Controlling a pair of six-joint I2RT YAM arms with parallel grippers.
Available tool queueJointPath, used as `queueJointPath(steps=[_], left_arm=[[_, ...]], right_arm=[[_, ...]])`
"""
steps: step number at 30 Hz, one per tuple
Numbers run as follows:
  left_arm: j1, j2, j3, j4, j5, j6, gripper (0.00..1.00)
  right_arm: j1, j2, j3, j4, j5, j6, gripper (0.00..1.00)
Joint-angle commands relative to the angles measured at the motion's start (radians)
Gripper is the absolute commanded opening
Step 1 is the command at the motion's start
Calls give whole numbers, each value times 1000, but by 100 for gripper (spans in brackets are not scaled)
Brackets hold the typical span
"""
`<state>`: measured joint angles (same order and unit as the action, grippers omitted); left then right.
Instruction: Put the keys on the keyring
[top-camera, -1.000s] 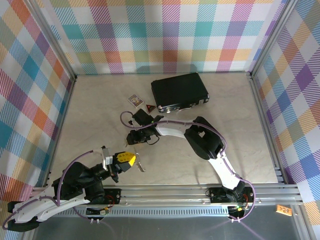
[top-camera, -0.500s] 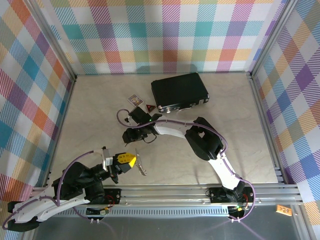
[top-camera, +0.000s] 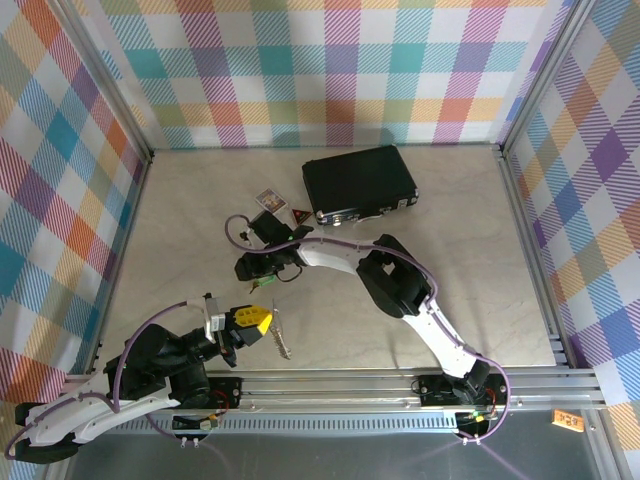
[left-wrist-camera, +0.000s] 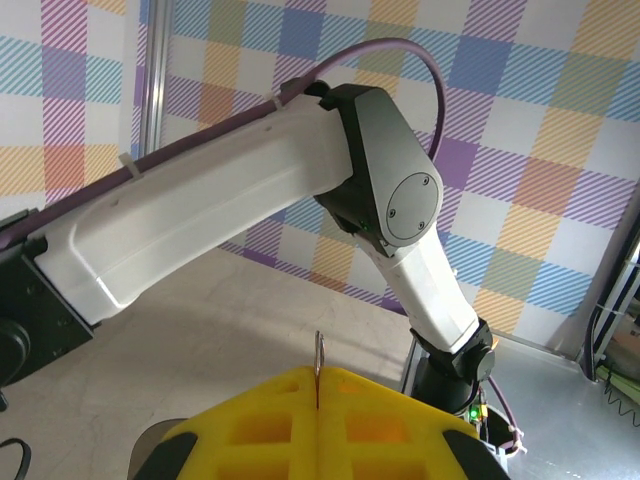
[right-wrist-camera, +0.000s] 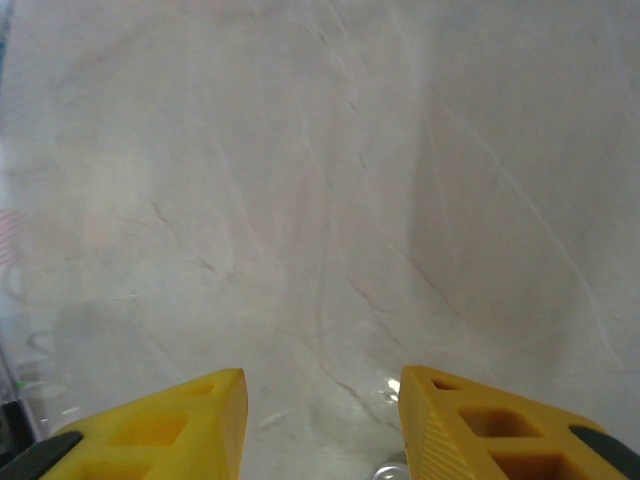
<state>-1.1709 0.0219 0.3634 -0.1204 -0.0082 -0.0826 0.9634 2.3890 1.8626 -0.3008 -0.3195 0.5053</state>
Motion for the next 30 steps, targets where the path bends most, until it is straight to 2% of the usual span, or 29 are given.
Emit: queueJointPath(steps=[1, 13, 16, 24, 30], left_arm=[[-7, -20, 6, 60, 7, 2, 0], [-7, -20, 8, 68, -3, 10, 0], [-7, -20, 8, 69, -5, 9, 0], [-7, -20, 12, 65, -1, 7, 0], [-7, -20, 15, 57, 0, 3, 0]], right_arm=[[9, 13, 30, -30, -5, 0, 44], [36, -74, -148, 9, 3, 16, 44], [40, -107, -208, 8, 16, 6, 41], [64, -139, -223, -118, 130, -82, 35], [92, -142, -194, -247, 270, -151, 32]])
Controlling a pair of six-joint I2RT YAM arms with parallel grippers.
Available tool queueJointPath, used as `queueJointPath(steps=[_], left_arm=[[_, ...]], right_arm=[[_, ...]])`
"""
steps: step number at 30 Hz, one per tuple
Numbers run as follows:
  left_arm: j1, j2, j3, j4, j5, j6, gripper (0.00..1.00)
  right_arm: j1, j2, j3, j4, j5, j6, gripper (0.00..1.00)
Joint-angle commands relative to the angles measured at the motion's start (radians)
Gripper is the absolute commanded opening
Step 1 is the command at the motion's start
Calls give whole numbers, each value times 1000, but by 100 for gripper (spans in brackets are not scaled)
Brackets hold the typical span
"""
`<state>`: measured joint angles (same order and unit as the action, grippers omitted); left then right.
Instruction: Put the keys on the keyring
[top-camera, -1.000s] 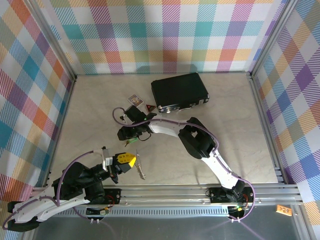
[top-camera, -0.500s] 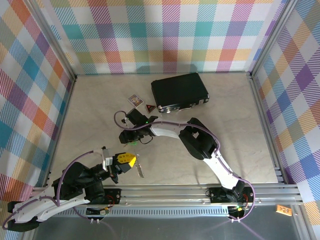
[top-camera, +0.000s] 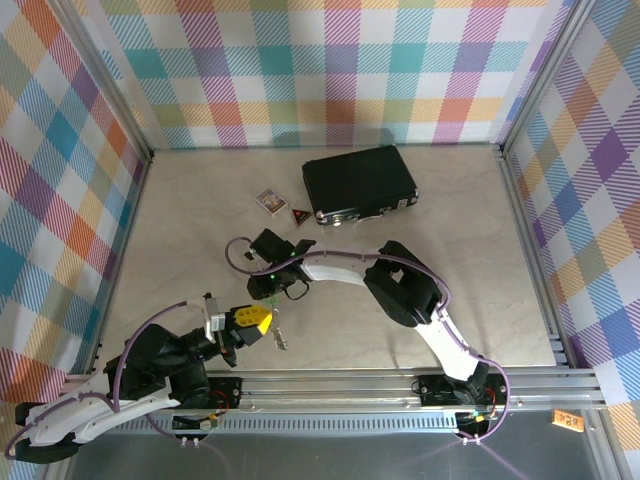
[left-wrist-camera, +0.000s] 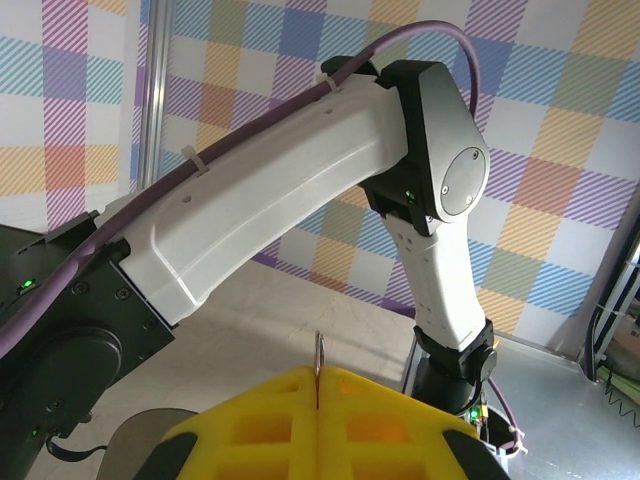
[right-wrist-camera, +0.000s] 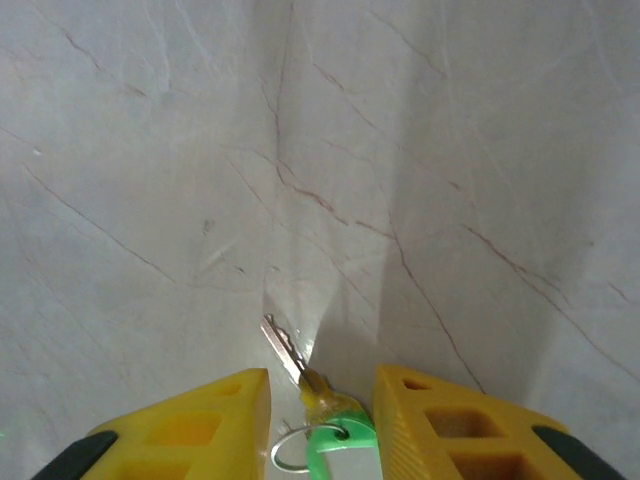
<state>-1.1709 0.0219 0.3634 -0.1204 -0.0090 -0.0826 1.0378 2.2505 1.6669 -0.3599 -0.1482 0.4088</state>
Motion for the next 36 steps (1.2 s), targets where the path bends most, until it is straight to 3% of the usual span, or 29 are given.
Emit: queueJointPath(steps=[1, 12, 36], left_arm=[[-7, -19, 14, 57, 1, 3, 0], [-7, -20, 9, 56, -2, 7, 0], [-7, 14, 14, 62, -15, 12, 0]], right_arm=[[23, -5, 4, -208, 129, -64, 31], [39, -45, -16, -303, 220, -113, 25], [23, -341, -422, -331, 312, -63, 24]])
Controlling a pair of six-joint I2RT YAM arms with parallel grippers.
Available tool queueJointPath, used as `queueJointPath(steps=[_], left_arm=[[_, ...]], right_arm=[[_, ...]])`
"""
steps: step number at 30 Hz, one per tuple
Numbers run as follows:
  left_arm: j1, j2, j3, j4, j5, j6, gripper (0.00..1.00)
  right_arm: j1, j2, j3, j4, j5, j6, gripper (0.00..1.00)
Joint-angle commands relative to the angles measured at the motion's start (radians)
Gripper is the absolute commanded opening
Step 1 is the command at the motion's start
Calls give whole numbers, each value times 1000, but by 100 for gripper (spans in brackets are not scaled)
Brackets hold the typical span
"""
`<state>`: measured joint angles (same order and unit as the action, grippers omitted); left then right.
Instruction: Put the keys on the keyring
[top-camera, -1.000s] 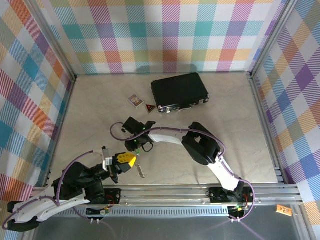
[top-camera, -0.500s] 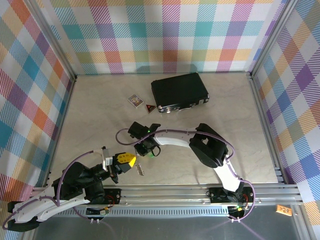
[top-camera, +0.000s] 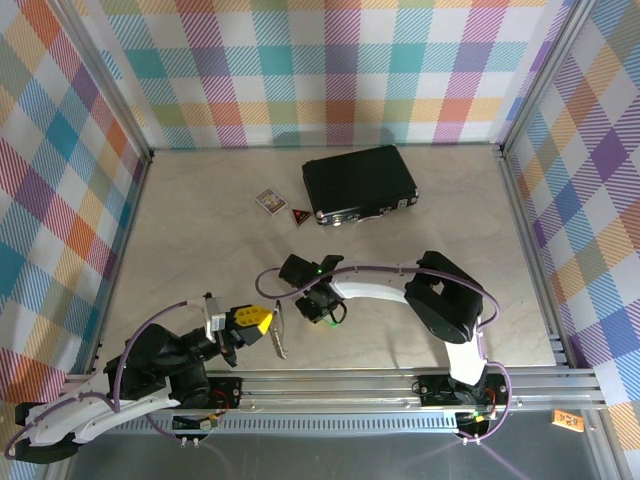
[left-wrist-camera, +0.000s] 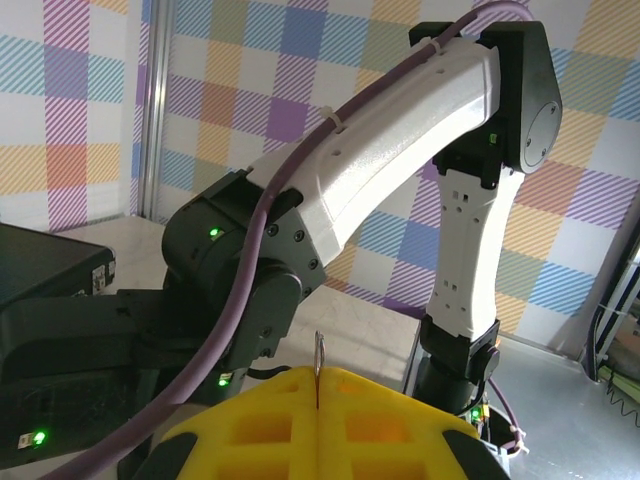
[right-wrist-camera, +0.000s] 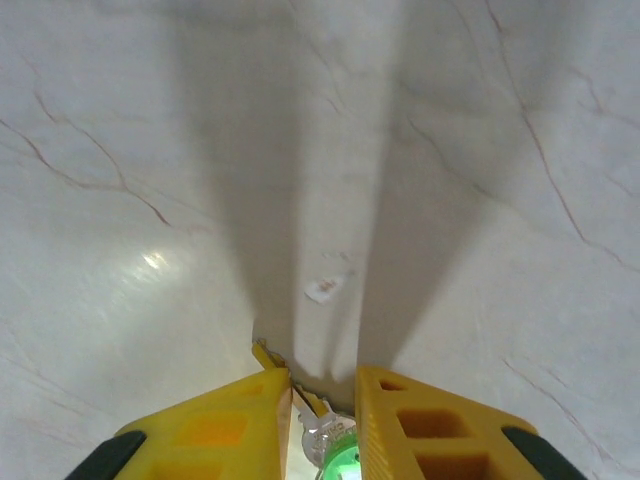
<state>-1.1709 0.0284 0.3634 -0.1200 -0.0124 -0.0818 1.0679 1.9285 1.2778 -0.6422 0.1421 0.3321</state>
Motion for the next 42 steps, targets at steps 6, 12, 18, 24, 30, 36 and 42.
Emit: queueJointPath(steps=[6, 12, 18, 24, 30, 36, 42], left_arm=[[-7, 40, 20, 61, -25, 7, 0], [-6, 48, 19, 58, -32, 7, 0], [-7, 47, 20, 40, -40, 8, 0], [-7, 46, 16, 39, -39, 10, 0], [-7, 44, 12, 39, -35, 9, 0], [-7, 43, 12, 42, -32, 10, 0], [-6, 47, 11, 44, -30, 8, 0]], right_arm=[[-9, -72, -20, -48, 7, 2, 30], [-14, -133, 3, -52, -42, 27, 40], [-39, -214, -40, -96, -109, 108, 42], [-99, -323, -168, -44, -233, 204, 41], [-147, -343, -252, 49, -353, 259, 41], [-161, -304, -280, 104, -373, 273, 37], [-167, -272, -293, 135, -364, 274, 33]])
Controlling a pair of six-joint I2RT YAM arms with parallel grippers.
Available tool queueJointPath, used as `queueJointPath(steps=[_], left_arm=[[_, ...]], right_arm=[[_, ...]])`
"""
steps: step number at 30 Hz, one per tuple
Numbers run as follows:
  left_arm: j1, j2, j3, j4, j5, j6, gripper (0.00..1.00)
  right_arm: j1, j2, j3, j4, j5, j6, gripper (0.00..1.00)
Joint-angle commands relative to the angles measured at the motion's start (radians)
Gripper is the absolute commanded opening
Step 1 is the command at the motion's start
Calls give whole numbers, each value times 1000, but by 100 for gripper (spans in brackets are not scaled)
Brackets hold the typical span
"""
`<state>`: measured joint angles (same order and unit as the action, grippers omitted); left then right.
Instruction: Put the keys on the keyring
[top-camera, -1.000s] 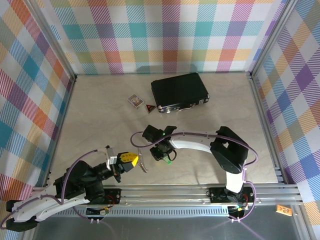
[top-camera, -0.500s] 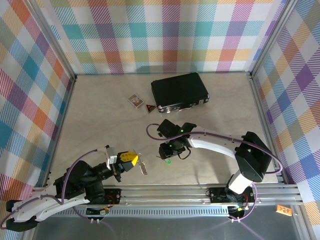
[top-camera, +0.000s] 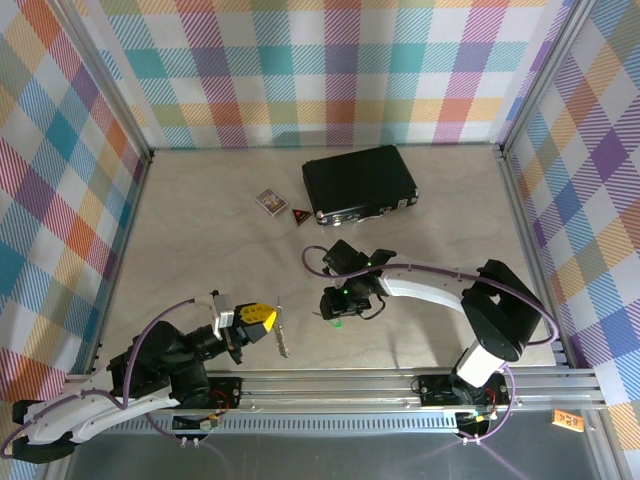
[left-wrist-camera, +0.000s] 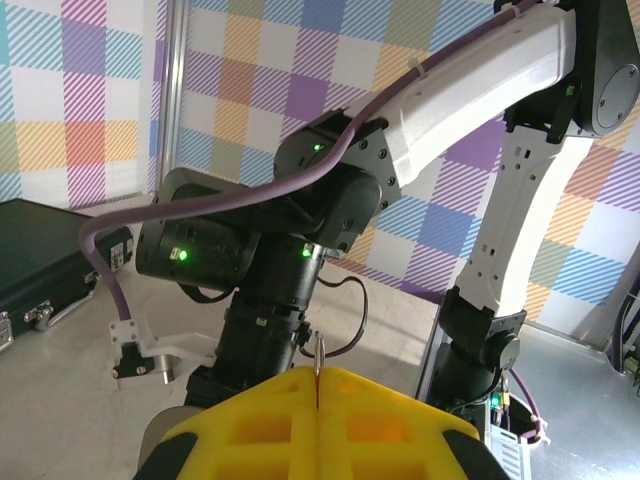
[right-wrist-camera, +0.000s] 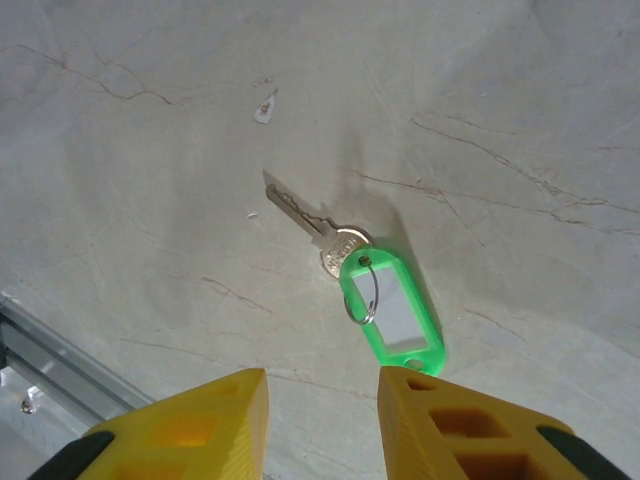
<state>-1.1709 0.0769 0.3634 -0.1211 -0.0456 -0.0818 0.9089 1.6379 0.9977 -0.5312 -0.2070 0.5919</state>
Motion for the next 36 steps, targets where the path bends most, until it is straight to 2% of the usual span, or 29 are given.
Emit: queueJointPath(steps=[1, 36], left_arm=[[-7, -3, 11, 46, 3, 8, 0], [-7, 9, 0, 58, 0, 13, 0]], right_arm=[[-8, 23, -14, 23, -10, 11, 33], [-21, 100, -30, 118, -11, 10, 25]])
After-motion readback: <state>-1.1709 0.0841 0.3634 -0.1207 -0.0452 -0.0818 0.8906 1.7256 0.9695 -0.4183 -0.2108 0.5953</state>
